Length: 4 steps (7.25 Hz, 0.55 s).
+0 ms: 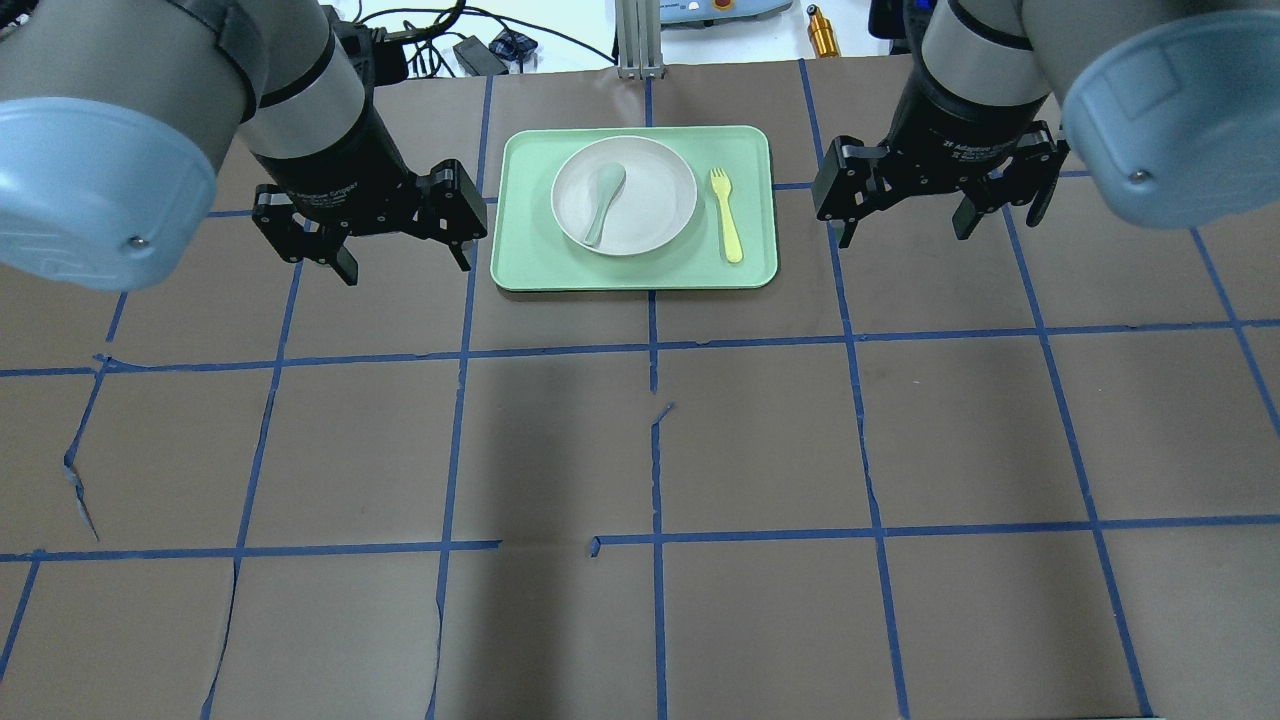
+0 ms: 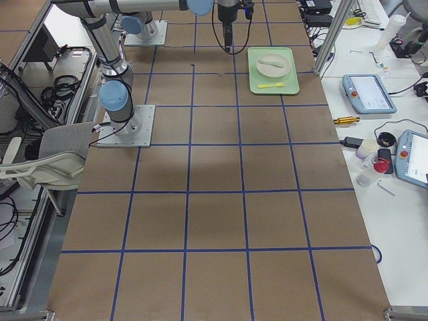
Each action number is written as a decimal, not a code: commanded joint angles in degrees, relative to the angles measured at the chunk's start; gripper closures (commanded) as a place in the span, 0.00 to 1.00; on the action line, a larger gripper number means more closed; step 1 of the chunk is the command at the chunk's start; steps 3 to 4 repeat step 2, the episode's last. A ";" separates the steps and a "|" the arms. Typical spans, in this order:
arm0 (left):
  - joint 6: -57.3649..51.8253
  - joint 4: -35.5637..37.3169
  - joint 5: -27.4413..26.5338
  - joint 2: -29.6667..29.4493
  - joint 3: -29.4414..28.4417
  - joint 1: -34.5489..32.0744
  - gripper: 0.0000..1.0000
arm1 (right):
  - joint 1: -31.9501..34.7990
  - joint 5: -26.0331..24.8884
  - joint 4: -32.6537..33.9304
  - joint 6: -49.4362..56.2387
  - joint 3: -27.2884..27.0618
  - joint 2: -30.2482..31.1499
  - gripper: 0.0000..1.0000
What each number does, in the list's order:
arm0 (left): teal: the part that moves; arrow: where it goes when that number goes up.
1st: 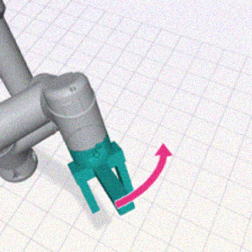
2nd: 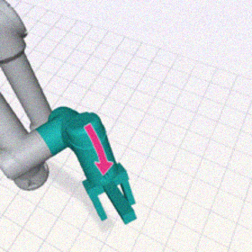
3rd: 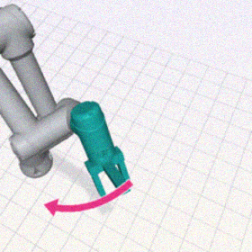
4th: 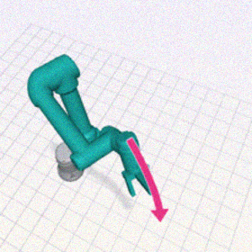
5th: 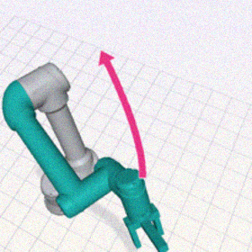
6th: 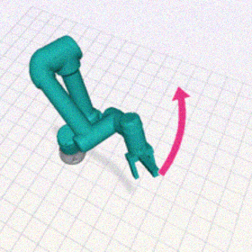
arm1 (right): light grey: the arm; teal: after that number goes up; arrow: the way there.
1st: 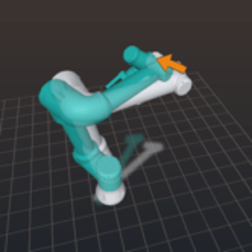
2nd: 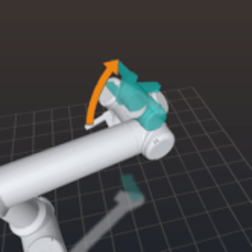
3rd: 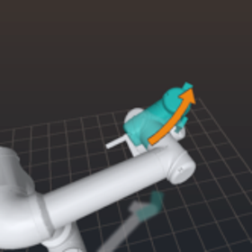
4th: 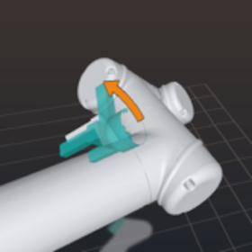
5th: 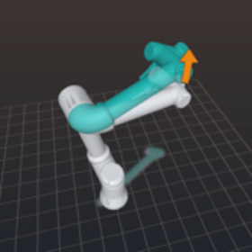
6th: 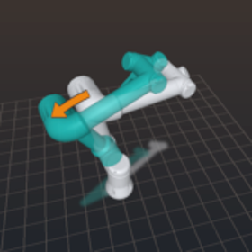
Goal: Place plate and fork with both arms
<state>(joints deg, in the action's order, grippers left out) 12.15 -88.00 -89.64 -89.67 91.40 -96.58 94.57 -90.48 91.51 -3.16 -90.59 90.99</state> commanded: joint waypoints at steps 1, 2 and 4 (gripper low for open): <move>0.07 -0.15 0.00 0.11 0.09 -0.02 0.00 | 0.09 -0.05 -0.19 0.00 0.06 0.07 0.00; 0.07 -0.15 0.00 0.11 0.09 -0.02 0.00 | 0.00 -0.05 -0.10 0.08 0.15 0.07 0.00; 0.07 -0.15 0.00 0.11 0.09 -0.02 0.00 | 0.00 -0.05 -0.10 0.08 0.15 0.07 0.00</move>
